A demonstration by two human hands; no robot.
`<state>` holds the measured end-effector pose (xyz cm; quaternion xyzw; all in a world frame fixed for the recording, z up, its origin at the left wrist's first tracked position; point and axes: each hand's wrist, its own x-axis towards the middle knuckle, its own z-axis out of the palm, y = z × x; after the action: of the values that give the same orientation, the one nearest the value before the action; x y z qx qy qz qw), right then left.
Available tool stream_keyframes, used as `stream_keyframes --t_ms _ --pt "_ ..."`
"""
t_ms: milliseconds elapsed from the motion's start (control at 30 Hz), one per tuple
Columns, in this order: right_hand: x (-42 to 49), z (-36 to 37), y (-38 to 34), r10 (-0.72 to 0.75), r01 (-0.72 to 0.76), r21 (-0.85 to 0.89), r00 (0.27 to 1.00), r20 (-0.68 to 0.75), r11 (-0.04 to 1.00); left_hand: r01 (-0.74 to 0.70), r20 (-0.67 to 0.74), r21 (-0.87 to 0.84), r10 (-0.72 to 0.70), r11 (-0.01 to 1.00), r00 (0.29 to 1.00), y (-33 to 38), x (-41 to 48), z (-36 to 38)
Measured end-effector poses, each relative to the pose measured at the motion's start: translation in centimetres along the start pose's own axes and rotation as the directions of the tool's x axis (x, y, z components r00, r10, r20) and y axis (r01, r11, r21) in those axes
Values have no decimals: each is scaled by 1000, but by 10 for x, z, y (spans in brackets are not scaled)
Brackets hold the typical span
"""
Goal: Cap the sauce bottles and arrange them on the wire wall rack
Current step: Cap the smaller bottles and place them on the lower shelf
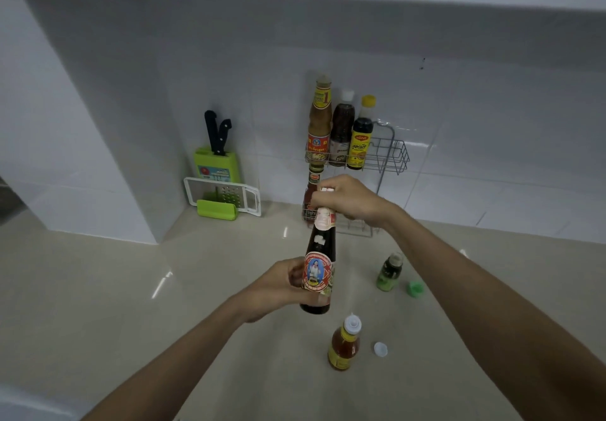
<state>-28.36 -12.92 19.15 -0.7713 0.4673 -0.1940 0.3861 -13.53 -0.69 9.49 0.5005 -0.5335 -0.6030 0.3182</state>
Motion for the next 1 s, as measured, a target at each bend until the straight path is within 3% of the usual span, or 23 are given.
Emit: stream_keyframes --t_ms 100,267,400,567,733,833,1000 --pt "1 7 6 90 -71 174 991 -100 982 -38 -64 -60 34 997 997 -5 9 1" --pt "-12 31 31 151 -152 78 988 24 985 3 -168 -6 -4 1000 986 -28 33 -12" --pt "0 41 52 230 -221 221 973 -18 950 39 -235 60 -24 997 972 -37 66 -24" --pt "54 21 76 233 -189 177 933 -275 966 65 -92 88 -57 994 994 -22 132 -62" --pt "91 14 106 229 -122 225 805 -548 967 132 -215 131 -102 983 971 -9 187 -99" --pt "111 25 127 227 -93 245 766 -601 965 180 -187 175 -146 968 971 -7 218 -110" --pt "141 41 155 250 -140 228 778 -577 963 174 -133 161 -153 972 979 -6 248 -108"
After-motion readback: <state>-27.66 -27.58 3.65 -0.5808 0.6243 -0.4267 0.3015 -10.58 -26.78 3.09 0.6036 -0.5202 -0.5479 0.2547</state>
